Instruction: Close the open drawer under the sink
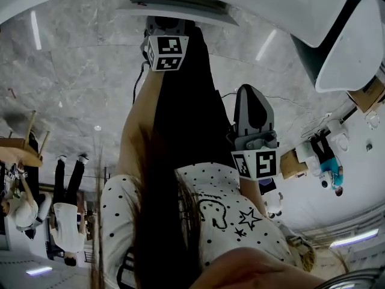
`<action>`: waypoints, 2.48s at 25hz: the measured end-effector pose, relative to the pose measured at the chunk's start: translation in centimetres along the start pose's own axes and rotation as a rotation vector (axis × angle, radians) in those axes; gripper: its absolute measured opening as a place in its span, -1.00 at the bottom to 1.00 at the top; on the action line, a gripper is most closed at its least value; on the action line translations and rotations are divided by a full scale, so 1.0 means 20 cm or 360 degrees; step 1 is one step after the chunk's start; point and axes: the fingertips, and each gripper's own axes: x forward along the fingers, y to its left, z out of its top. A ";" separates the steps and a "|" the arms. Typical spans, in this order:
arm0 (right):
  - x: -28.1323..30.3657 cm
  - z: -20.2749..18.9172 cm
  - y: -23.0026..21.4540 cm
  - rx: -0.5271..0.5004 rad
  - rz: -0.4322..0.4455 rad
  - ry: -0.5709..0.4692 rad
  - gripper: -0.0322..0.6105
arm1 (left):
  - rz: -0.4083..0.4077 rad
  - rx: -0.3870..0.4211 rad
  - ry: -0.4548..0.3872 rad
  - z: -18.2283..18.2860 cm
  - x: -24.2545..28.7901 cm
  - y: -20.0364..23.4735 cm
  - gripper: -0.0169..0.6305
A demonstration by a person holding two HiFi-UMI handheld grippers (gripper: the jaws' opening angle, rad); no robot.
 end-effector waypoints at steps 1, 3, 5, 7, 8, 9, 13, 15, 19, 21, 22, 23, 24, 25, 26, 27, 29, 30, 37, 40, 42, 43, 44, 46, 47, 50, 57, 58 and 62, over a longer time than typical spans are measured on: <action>0.00 0.01 0.00 0.0006 0.0000 -0.0003 -0.86 | 0.0001 -0.0001 0.0000 0.01 0.01 0.01 -0.53; 0.00 0.02 -0.01 0.0017 -0.0006 -0.0006 -0.86 | 0.0003 -0.0004 -0.0009 0.05 0.04 0.02 -0.53; 0.00 0.03 -0.02 0.0028 -0.0014 -0.0013 -0.86 | 0.0004 -0.0004 -0.0031 0.10 0.08 0.03 -0.53; 0.00 0.04 -0.04 0.0039 -0.0023 -0.0018 -0.86 | 0.0004 0.0001 -0.0059 0.17 0.13 0.04 -0.53; 0.00 0.04 -0.04 0.0043 -0.0029 -0.0018 -0.86 | 0.0003 0.0001 -0.0073 0.21 0.15 0.05 -0.53; -0.01 0.05 -0.04 0.0044 -0.0035 -0.0018 -0.86 | 0.0002 -0.0001 -0.0086 0.24 0.17 0.06 -0.53; -0.01 0.06 -0.06 0.0051 -0.0048 -0.0024 -0.86 | 0.0012 -0.0003 -0.0131 0.36 0.24 0.08 -0.53; -0.02 0.07 -0.07 0.0056 -0.0054 -0.0029 -0.86 | 0.0016 -0.0007 -0.0140 0.40 0.26 0.09 -0.53; -0.02 0.08 -0.09 0.0062 -0.0070 -0.0032 -0.86 | 0.0020 -0.0006 -0.0129 0.44 0.30 0.10 -0.53; -0.02 0.08 -0.09 0.0064 -0.0076 -0.0030 -0.86 | 0.0032 -0.0012 -0.0129 0.45 0.32 0.12 -0.53; -0.02 0.09 -0.09 0.0064 -0.0076 -0.0031 -0.86 | 0.0034 -0.0013 -0.0127 0.46 0.32 0.12 -0.53; -0.02 0.09 -0.09 0.0063 -0.0076 -0.0030 -0.86 | 0.0032 -0.0012 -0.0126 0.46 0.32 0.12 -0.53; -0.01 0.09 -0.09 0.0061 -0.0076 -0.0031 -0.86 | 0.0029 -0.0011 -0.0125 0.46 0.32 0.13 -0.53; -0.01 0.09 -0.08 0.0059 -0.0075 -0.0031 -0.86 | 0.0024 -0.0011 -0.0125 0.46 0.32 0.12 -0.53; -0.01 0.09 -0.08 0.0058 -0.0072 -0.0031 -0.86 | 0.0020 -0.0012 -0.0124 0.47 0.32 0.12 -0.53; 0.00 0.09 -0.08 0.0057 -0.0068 -0.0029 -0.86 | 0.0018 -0.0011 -0.0124 0.47 0.32 0.12 -0.53; 0.00 0.08 -0.07 0.0054 -0.0057 -0.0020 -0.86 | 0.0016 -0.0011 -0.0137 0.46 0.32 0.11 -0.53; 0.00 0.08 -0.07 0.0051 -0.0051 -0.0018 -0.86 | 0.0008 -0.0013 -0.0153 0.46 0.32 0.11 -0.52; 0.03 0.13 -0.02 0.0032 -0.0013 -0.0065 -0.86 | -0.0100 -0.0105 -0.0151 0.40 0.26 0.11 -0.52; 0.00 0.21 -0.01 0.0010 0.0001 -0.0121 -0.86 | -0.0091 -0.0055 -0.0138 0.39 0.05 0.09 -0.62; -0.05 0.29 -0.02 -0.0017 -0.0008 -0.0175 -0.86 | -0.0067 0.0008 -0.0207 0.47 -0.16 0.07 -0.84; -0.08 0.33 -0.02 -0.0032 -0.0014 -0.0196 -0.86 | -0.0070 0.0042 -0.0243 0.52 -0.28 0.04 -0.89; -0.11 0.36 -0.02 -0.0050 -0.0016 -0.0213 -0.86 | -0.0079 0.0074 -0.0278 0.58 -0.40 0.02 -0.92; -0.16 0.44 -0.01 -0.0100 -0.0007 -0.0248 -0.86 | -0.0094 0.0102 -0.0353 0.72 -0.63 -0.02 -0.93; -0.18 0.49 0.00 -0.0128 0.0001 -0.0271 -0.86 | -0.0090 0.0105 -0.0395 0.81 -0.74 -0.03 -0.93; -0.28 0.64 0.05 -0.0214 0.0018 -0.0369 -0.86 | -0.0065 0.0118 -0.0551 1.12 -1.06 -0.07 -0.93; -0.48 0.98 0.14 -0.0311 0.0034 -0.0627 -0.86 | -0.0085 0.0165 -0.0872 1.68 -1.62 -0.20 -0.93; -0.49 1.02 0.15 -0.0336 0.0044 -0.0645 -0.86 | -0.0110 0.0181 -0.0901 1.72 -1.66 -0.24 -0.93; -0.58 1.12 0.23 -0.0394 0.0069 -0.0740 -0.86 | -0.0182 0.0252 -0.1008 1.83 -1.85 -0.36 -0.93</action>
